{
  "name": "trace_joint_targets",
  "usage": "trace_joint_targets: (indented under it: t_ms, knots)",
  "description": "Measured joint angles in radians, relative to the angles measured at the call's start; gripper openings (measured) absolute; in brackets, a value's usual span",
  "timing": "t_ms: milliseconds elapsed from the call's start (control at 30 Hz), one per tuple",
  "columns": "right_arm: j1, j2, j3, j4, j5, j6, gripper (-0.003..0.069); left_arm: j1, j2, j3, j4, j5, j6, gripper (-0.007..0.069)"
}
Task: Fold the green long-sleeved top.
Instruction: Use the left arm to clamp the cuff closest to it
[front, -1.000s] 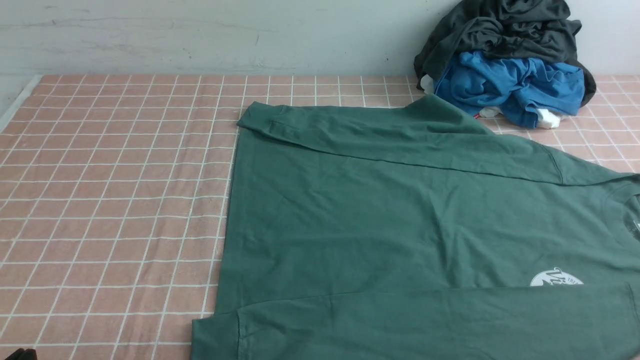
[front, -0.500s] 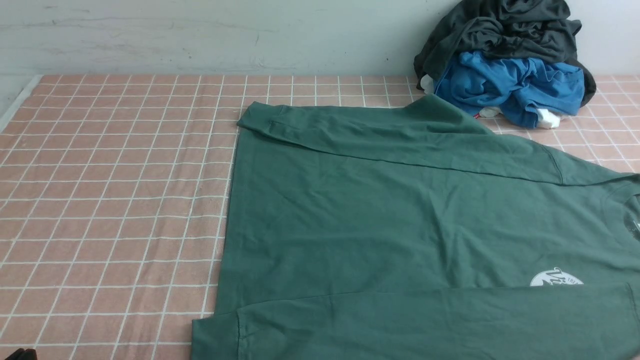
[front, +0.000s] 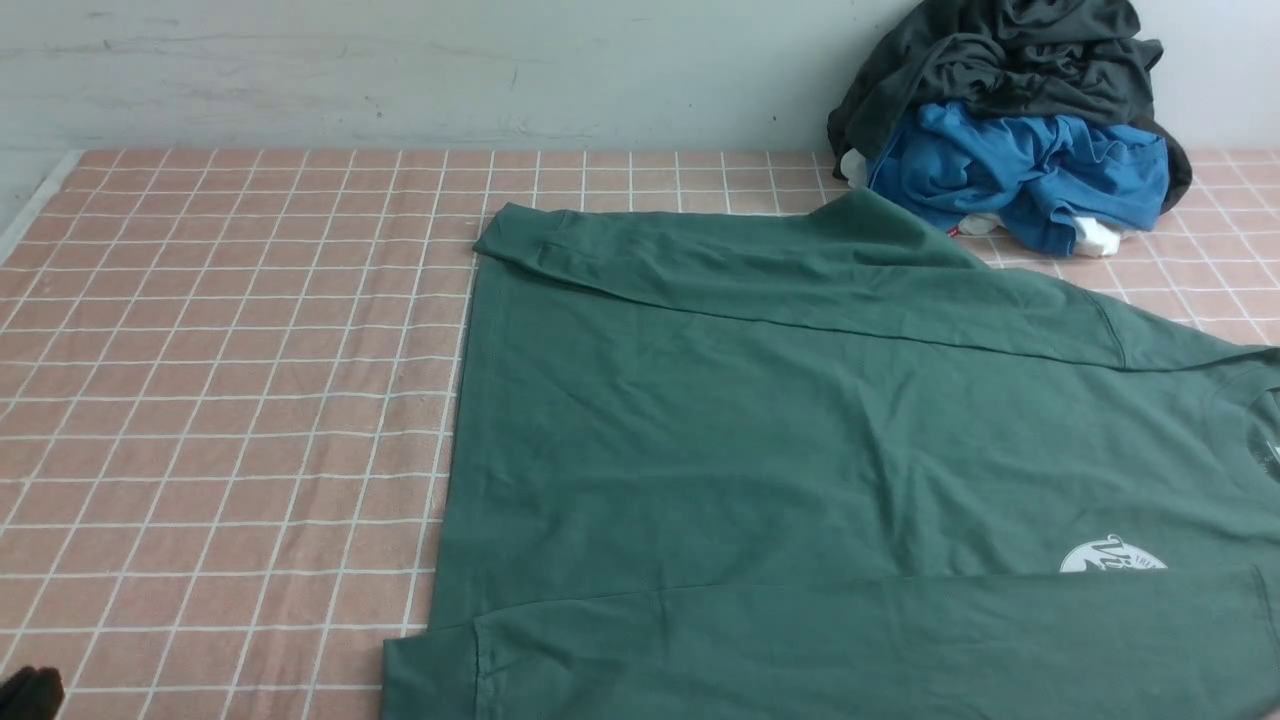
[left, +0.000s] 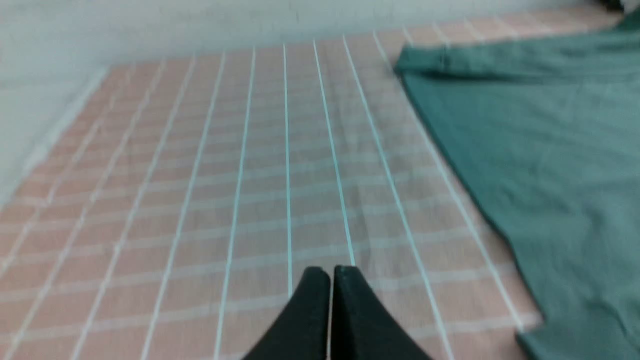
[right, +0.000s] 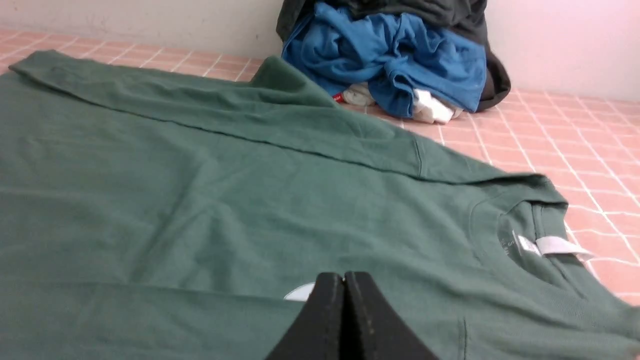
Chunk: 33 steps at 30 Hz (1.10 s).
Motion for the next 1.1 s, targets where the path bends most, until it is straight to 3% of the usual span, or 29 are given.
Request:
trace_joint_targets:
  t_ms: [200,300,433,500,667,733,833,900,933,1000,1100]
  knots:
    - [0.000,0.000,0.001,-0.012,-0.379,0.024,-0.0014,0.000,0.000,0.000,0.000,-0.367,-0.012,-0.0003]
    - [0.000,0.000,0.001,0.013,-0.588,0.148,-0.0014,0.000,0.000,0.000,-0.001,-0.544,-0.059,-0.0003]
    - [0.000,0.000,0.001,0.042,-0.748,0.279,-0.0014,0.000,0.000,-0.003,-0.035,-0.738,-0.186,-0.0003]
    - [0.000,0.001,-0.015,0.024,-0.753,0.304,-0.0014,0.000,0.007,-0.035,-0.043,-0.742,-0.223,-0.0003]
    - [0.000,0.090,-0.218,-0.151,-0.506,0.315,-0.0014,0.000,0.145,-0.294,-0.041,-0.486,-0.245,-0.0003]
    - [0.000,0.219,-0.372,-0.289,-0.277,0.315,-0.0014,0.000,0.328,-0.470,-0.033,-0.259,-0.238,-0.0003]
    - [0.000,0.383,-0.471,-0.376,-0.104,0.315,-0.0014,0.000,0.518,-0.607,-0.030,-0.012,-0.228,-0.0003]
    - [0.001,0.503,-0.518,-0.376,0.002,0.319,-0.0014,-0.012,0.664,-0.684,-0.034,0.174,-0.202,-0.0003]
    - [0.001,0.514,-0.522,-0.373,0.023,0.319,-0.0014,-0.016,0.692,-0.691,-0.036,0.192,-0.199,-0.0003]
    - [0.031,0.650,-0.572,-0.295,0.154,0.317,-0.0014,-0.056,0.855,-0.756,-0.070,0.394,-0.136,-0.0003]
    - [0.092,0.769,-0.603,-0.175,0.283,0.261,-0.0014,-0.109,1.021,-0.770,-0.125,0.510,-0.080,0.0011]
